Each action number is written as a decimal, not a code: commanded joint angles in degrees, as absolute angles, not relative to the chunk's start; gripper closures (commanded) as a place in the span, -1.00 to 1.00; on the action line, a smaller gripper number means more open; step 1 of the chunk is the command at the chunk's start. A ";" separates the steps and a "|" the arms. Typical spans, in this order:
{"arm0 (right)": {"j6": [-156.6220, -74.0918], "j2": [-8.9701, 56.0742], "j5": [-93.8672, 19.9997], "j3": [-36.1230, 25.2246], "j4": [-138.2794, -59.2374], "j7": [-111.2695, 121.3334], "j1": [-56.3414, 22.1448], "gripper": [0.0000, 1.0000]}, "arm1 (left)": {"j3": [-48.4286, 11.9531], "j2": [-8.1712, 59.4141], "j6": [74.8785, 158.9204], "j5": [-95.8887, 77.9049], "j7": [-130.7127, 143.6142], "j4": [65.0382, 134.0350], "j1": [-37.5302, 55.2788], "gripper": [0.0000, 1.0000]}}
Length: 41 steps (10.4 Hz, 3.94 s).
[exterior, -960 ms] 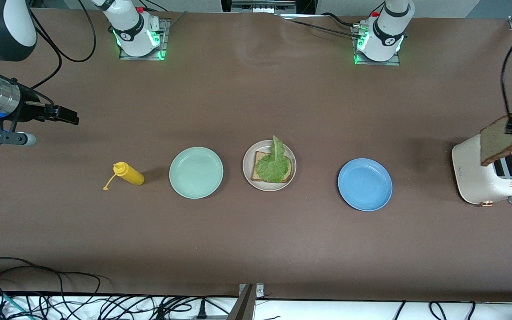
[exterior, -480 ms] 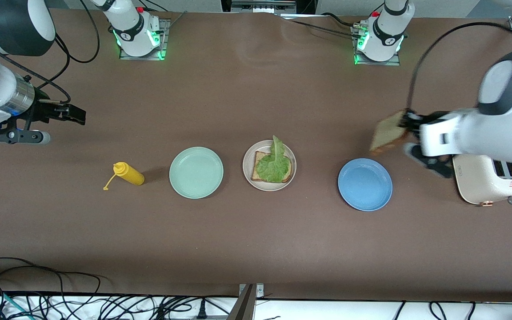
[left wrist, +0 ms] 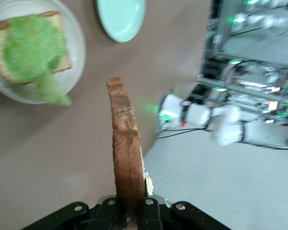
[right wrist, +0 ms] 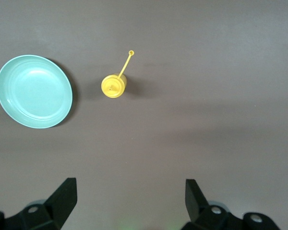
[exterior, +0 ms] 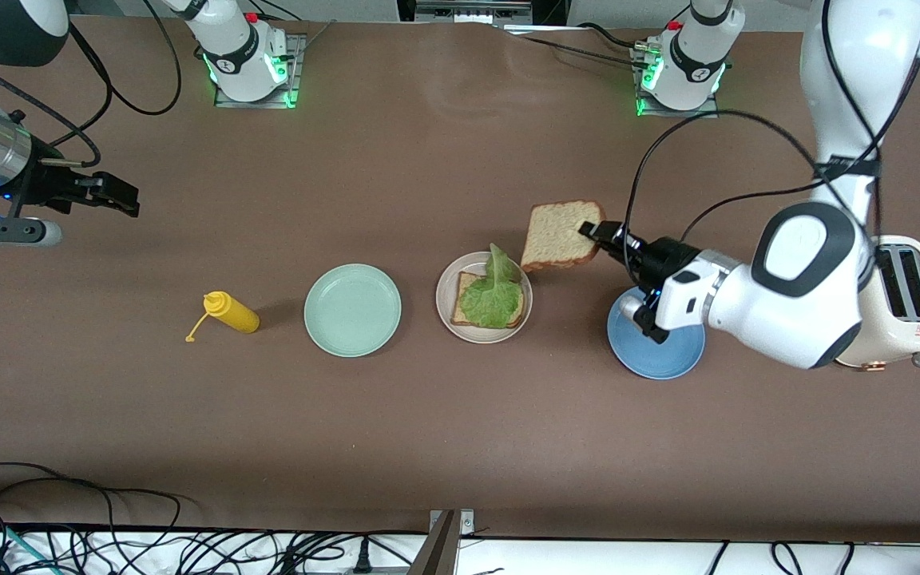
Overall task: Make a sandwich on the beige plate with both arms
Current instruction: 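Carry the toast with the left gripper over the lettuce on the beige plate, then lower the toast onto the lettuce and open the left gripper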
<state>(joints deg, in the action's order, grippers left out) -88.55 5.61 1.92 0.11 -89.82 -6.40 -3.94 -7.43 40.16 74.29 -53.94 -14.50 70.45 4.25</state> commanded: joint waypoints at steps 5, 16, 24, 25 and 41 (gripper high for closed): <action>-86.67 7.29 0.70 -0.09 -88.07 -6.24 -3.43 -1.00 | -7.73 54.38 84.80 -67.23 -31.75 69.26 9.05 1.00; -85.25 8.26 1.05 0.17 -88.33 -6.33 -3.87 -1.00 | -7.73 63.63 84.02 -71.98 -43.95 71.02 8.53 1.00; -85.17 8.70 1.23 0.26 -88.42 -6.15 -3.95 -1.00 | -7.30 65.04 83.85 -71.56 -44.56 71.46 9.05 1.00; -85.17 9.05 1.23 0.26 -88.42 -6.07 -3.87 -1.00 | -7.29 65.04 83.93 -70.41 -44.39 71.46 8.97 1.00; -85.34 9.49 3.34 0.18 -87.80 -6.42 -3.87 -1.00 | -5.98 46.95 83.94 -37.04 -15.24 68.29 7.91 -1.00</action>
